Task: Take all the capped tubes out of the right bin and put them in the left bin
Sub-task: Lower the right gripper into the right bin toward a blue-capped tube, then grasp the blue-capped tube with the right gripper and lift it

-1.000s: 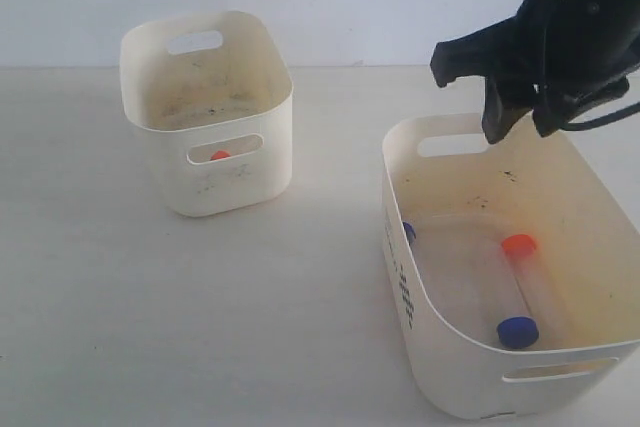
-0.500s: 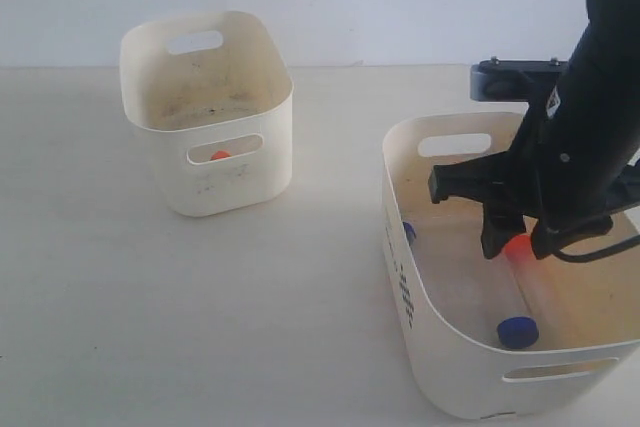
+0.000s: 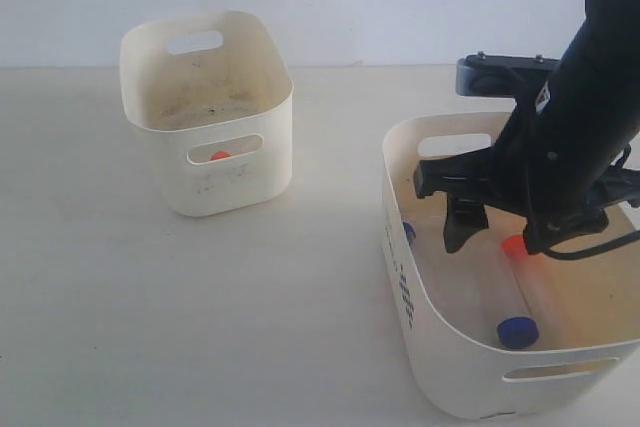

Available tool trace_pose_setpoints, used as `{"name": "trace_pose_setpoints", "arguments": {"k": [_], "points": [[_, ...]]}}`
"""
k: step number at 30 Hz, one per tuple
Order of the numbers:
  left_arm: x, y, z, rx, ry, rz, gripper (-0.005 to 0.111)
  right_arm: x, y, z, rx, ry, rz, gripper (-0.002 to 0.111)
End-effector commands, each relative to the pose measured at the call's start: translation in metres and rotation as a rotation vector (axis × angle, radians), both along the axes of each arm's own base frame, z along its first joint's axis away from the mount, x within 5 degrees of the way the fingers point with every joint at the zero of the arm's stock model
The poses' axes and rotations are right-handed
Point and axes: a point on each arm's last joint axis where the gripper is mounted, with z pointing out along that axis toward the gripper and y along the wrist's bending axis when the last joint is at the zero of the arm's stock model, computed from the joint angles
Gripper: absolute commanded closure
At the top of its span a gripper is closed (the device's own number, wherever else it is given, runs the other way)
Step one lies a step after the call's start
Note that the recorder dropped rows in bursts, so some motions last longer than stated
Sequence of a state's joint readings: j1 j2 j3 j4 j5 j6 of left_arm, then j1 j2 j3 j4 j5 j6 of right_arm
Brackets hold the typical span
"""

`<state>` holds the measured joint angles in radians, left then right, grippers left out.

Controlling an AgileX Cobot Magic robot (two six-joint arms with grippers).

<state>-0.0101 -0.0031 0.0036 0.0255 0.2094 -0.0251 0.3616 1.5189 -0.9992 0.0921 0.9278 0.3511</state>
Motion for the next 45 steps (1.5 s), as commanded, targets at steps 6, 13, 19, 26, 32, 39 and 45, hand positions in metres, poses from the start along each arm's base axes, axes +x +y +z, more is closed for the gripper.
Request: {"name": "trace_pose_setpoints", "arguments": {"k": [6, 13, 19, 26, 32, 39, 45], "points": [[0.000, 0.000, 0.002, -0.016, -0.007, 0.001, 0.102, 0.003, 0.021, -0.033, -0.058, 0.086, 0.075, 0.026], [0.000, 0.000, 0.002, -0.016, -0.007, 0.001, 0.102, 0.007, 0.015, -0.043, -0.177, 0.097, 0.048, 0.035], [0.000, 0.000, 0.002, -0.016, -0.007, 0.001, 0.102, 0.007, 0.013, -0.043, -0.200, 0.099, 0.050, 0.045], [0.000, 0.000, 0.002, -0.016, -0.007, 0.001, 0.102, 0.008, 0.011, -0.043, -0.212, 0.089, 0.041, 0.045], [0.000, 0.000, 0.002, -0.016, -0.007, 0.001, 0.102, 0.008, 0.011, -0.040, -0.222, 0.086, 0.076, 0.045], [0.000, 0.000, 0.002, -0.016, -0.007, 0.001, 0.102, 0.011, 0.013, -0.033, -0.204, 0.051, 0.090, 0.045], [0.000, 0.000, 0.002, -0.016, -0.007, 0.001, 0.102, 0.013, 0.016, -0.020, -0.155, -0.007, 0.089, 0.045]]}}
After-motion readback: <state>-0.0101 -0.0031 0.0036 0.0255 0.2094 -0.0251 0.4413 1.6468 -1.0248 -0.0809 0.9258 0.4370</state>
